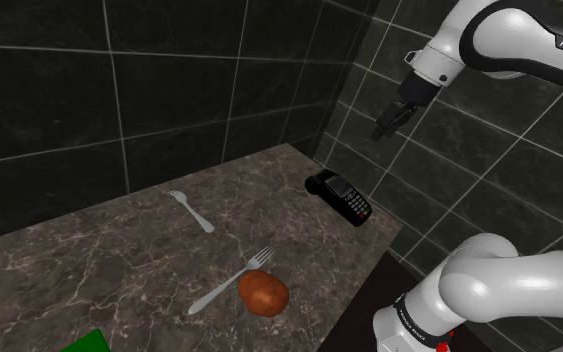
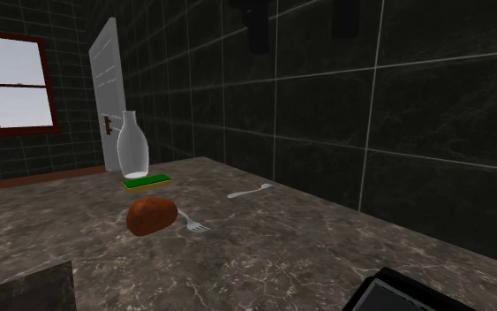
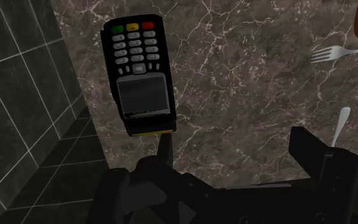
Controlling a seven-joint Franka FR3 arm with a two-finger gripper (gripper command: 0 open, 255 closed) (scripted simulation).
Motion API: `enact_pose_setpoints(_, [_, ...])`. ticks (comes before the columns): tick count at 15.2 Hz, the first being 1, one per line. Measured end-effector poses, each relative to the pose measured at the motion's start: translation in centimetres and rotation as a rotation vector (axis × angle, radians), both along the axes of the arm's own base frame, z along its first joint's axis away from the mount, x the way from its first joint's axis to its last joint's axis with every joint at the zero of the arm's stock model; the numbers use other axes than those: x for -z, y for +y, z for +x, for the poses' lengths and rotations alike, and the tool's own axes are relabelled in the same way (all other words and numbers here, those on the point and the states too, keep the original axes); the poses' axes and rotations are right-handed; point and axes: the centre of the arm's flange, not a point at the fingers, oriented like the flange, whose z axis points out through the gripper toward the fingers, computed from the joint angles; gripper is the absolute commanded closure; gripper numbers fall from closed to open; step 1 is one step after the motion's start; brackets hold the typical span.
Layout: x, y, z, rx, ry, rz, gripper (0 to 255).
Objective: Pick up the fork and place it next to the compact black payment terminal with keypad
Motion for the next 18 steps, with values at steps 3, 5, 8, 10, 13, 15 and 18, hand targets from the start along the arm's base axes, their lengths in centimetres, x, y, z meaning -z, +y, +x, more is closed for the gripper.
enact_pose_setpoints(3, [0.8,1.2,0.9,0.0,0.008,0.004,0])
enact_pose_setpoints(5, [2.2,2.5,2.3,0.0,0.02,0.009,0])
enact_pose_setpoints(8, [3.9,5.3,4.3,-0.001,0.038,0.019,0])
enact_pose_setpoints(10, [5.1,7.2,5.5,-0.001,0.051,0.025,0])
enact_pose_setpoints(13, [7.2,9.9,7.9,-0.001,0.07,0.034,0])
enact_pose_setpoints(15, [8.7,12.0,8.8,-0.001,0.083,0.041,0])
enact_pose_setpoints(18, [10.8,14.7,10.7,-0.001,0.101,0.05,0])
